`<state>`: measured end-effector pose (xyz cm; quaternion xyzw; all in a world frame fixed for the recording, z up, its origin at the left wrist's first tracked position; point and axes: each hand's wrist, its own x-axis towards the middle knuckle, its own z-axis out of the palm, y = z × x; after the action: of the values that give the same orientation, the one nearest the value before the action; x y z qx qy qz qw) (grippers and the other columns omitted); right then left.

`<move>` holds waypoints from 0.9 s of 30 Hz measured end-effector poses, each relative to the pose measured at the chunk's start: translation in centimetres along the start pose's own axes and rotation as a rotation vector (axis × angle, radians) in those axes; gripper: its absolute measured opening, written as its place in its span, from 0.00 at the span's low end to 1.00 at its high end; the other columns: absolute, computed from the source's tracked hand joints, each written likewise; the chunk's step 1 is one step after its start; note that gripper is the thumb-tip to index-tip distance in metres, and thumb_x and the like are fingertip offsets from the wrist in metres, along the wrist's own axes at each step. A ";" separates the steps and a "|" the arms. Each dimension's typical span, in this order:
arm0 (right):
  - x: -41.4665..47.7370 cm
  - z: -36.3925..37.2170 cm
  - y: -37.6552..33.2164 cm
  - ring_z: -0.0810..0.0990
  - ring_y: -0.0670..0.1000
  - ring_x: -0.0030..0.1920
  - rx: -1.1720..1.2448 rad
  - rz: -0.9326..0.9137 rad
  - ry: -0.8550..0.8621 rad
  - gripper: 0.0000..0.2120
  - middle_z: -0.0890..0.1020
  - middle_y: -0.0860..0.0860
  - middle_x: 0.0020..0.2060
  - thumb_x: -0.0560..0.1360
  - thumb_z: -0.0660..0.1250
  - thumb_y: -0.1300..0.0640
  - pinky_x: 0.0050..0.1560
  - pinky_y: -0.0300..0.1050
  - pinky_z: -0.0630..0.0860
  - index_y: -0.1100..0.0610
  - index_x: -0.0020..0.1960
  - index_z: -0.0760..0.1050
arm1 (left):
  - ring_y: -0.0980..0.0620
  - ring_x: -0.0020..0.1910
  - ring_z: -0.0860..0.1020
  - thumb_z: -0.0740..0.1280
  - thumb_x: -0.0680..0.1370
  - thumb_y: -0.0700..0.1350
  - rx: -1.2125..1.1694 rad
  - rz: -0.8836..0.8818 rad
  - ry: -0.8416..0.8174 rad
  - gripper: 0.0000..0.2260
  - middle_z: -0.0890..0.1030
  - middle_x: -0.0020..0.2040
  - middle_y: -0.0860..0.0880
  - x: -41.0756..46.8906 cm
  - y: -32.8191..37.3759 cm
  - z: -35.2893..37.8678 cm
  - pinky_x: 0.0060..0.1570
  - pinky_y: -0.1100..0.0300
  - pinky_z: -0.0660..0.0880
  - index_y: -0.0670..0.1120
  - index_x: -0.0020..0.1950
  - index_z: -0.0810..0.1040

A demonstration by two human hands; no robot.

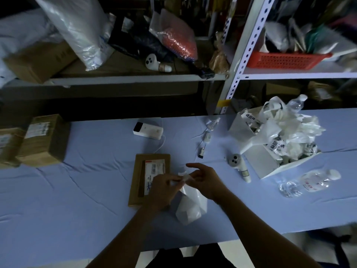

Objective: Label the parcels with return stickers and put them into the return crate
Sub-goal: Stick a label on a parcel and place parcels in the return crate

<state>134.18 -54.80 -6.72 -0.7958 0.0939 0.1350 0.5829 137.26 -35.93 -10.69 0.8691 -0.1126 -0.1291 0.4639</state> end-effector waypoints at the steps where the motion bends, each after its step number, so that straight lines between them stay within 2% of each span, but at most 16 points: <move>1: 0.0 -0.3 -0.1 0.87 0.47 0.45 -0.034 -0.015 -0.019 0.23 0.87 0.49 0.43 0.75 0.74 0.63 0.48 0.38 0.82 0.49 0.67 0.75 | 0.63 0.42 0.79 0.71 0.77 0.52 -0.025 -0.009 0.012 0.07 0.83 0.41 0.56 0.0 0.1 0.1 0.50 0.65 0.77 0.51 0.47 0.85; 2: 0.0 -0.5 -0.3 0.86 0.46 0.45 -0.068 -0.034 -0.035 0.24 0.87 0.49 0.43 0.75 0.74 0.63 0.48 0.35 0.81 0.48 0.67 0.75 | 0.60 0.41 0.80 0.71 0.78 0.49 -0.023 -0.022 0.019 0.06 0.83 0.40 0.54 -0.1 0.5 0.0 0.49 0.61 0.78 0.48 0.47 0.85; 4: 0.1 -1.1 -0.4 0.86 0.44 0.46 -0.112 -0.055 -0.050 0.23 0.87 0.49 0.45 0.75 0.74 0.63 0.47 0.32 0.79 0.48 0.67 0.76 | 0.63 0.39 0.78 0.71 0.79 0.43 -0.010 -0.060 0.061 0.04 0.82 0.38 0.57 -0.2 1.2 -0.2 0.45 0.64 0.75 0.46 0.46 0.85; 6: 0.5 -1.6 0.0 0.85 0.43 0.45 -0.169 -0.047 -0.015 0.22 0.86 0.48 0.46 0.75 0.74 0.63 0.46 0.31 0.78 0.49 0.66 0.77 | 0.63 0.38 0.77 0.70 0.80 0.41 -0.047 -0.093 0.204 0.05 0.79 0.37 0.60 -0.2 2.0 -0.6 0.43 0.67 0.73 0.48 0.44 0.82; 8: 0.9 -2.2 0.9 0.84 0.45 0.46 -0.304 -0.031 0.106 0.20 0.85 0.48 0.48 0.73 0.74 0.64 0.48 0.34 0.80 0.52 0.63 0.80 | 0.58 0.36 0.79 0.70 0.80 0.40 -0.133 -0.152 0.378 0.06 0.80 0.37 0.57 -0.2 2.8 -1.0 0.39 0.68 0.74 0.47 0.43 0.82; 9: 1.1 -2.3 1.2 0.84 0.47 0.48 -0.375 -0.030 0.185 0.20 0.84 0.50 0.50 0.72 0.74 0.64 0.51 0.39 0.81 0.53 0.62 0.81 | 0.58 0.34 0.79 0.70 0.79 0.39 -0.158 -0.163 0.456 0.06 0.80 0.35 0.55 -0.3 3.2 -1.4 0.36 0.70 0.73 0.45 0.42 0.82; 11: 1.3 -2.2 1.0 0.82 0.49 0.51 -0.428 -0.077 0.293 0.20 0.82 0.49 0.52 0.70 0.76 0.61 0.53 0.42 0.78 0.53 0.62 0.81 | 0.62 0.30 0.78 0.70 0.79 0.38 -0.096 -0.129 0.597 0.06 0.80 0.34 0.54 -0.7 3.3 -2.2 0.32 0.72 0.71 0.41 0.42 0.83; 13: 1.3 -1.4 -0.8 0.82 0.44 0.45 -0.308 -0.115 0.263 0.16 0.83 0.45 0.46 0.73 0.76 0.55 0.46 0.35 0.75 0.48 0.59 0.79 | 0.62 0.31 0.78 0.72 0.78 0.41 0.062 -0.086 0.669 0.04 0.83 0.37 0.52 -1.0 3.2 -3.1 0.35 0.76 0.69 0.43 0.44 0.85; 15: 1.5 0.1 -3.3 0.84 0.48 0.40 -0.028 -0.051 0.066 0.11 0.86 0.50 0.41 0.77 0.73 0.53 0.39 0.35 0.77 0.50 0.59 0.79 | 0.56 0.37 0.81 0.73 0.77 0.44 0.232 -0.012 0.691 0.03 0.84 0.40 0.51 -1.1 2.4 -3.9 0.41 0.79 0.66 0.45 0.46 0.85; 17: 2.0 1.8 -5.2 0.86 0.52 0.41 0.275 0.032 -0.055 0.11 0.87 0.56 0.44 0.79 0.71 0.53 0.37 0.38 0.79 0.53 0.60 0.79 | 0.52 0.36 0.80 0.74 0.75 0.47 0.430 0.137 0.718 0.05 0.83 0.38 0.49 -1.4 1.9 -4.4 0.43 0.72 0.63 0.46 0.44 0.84; 19: 2.7 3.2 -6.4 0.87 0.55 0.43 0.483 0.100 -0.063 0.13 0.87 0.60 0.47 0.78 0.73 0.53 0.40 0.42 0.82 0.56 0.60 0.79 | 0.48 0.36 0.80 0.74 0.73 0.48 0.561 0.356 0.776 0.07 0.83 0.38 0.47 -2.2 1.6 -4.4 0.44 0.60 0.69 0.44 0.43 0.84; 21: 3.7 4.0 -6.5 0.87 0.59 0.47 0.457 0.120 -0.058 0.19 0.87 0.59 0.48 0.73 0.78 0.55 0.46 0.49 0.84 0.56 0.61 0.79 | 0.48 0.41 0.80 0.73 0.73 0.51 0.561 0.440 0.806 0.11 0.84 0.41 0.46 -3.2 1.5 -4.7 0.48 0.55 0.73 0.43 0.44 0.84; 23: 4.3 4.3 -6.1 0.87 0.57 0.47 0.351 0.080 -0.058 0.23 0.86 0.57 0.49 0.67 0.81 0.60 0.48 0.52 0.85 0.53 0.60 0.80 | 0.48 0.43 0.80 0.75 0.72 0.54 0.587 0.437 0.806 0.14 0.85 0.43 0.47 -4.1 1.5 -5.4 0.48 0.52 0.74 0.43 0.45 0.85; 26: 4.7 4.8 -5.4 0.87 0.54 0.46 0.331 0.050 -0.098 0.22 0.86 0.56 0.50 0.68 0.79 0.64 0.49 0.52 0.85 0.53 0.59 0.80 | 0.48 0.42 0.83 0.74 0.69 0.64 0.675 0.311 0.705 0.23 0.85 0.44 0.49 -5.2 1.7 -7.0 0.44 0.50 0.76 0.45 0.49 0.84; 27: 4.7 5.0 -5.2 0.88 0.55 0.46 0.372 0.056 -0.115 0.22 0.86 0.57 0.50 0.69 0.79 0.65 0.49 0.52 0.85 0.55 0.60 0.80 | 0.49 0.42 0.83 0.75 0.66 0.66 0.630 0.227 0.639 0.27 0.86 0.45 0.49 -5.7 2.0 -7.4 0.43 0.51 0.77 0.45 0.52 0.84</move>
<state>139.73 -48.44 -4.93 -0.6623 0.1057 0.1766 0.7204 134.19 -29.49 -4.43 0.9462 -0.0921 0.2373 0.2000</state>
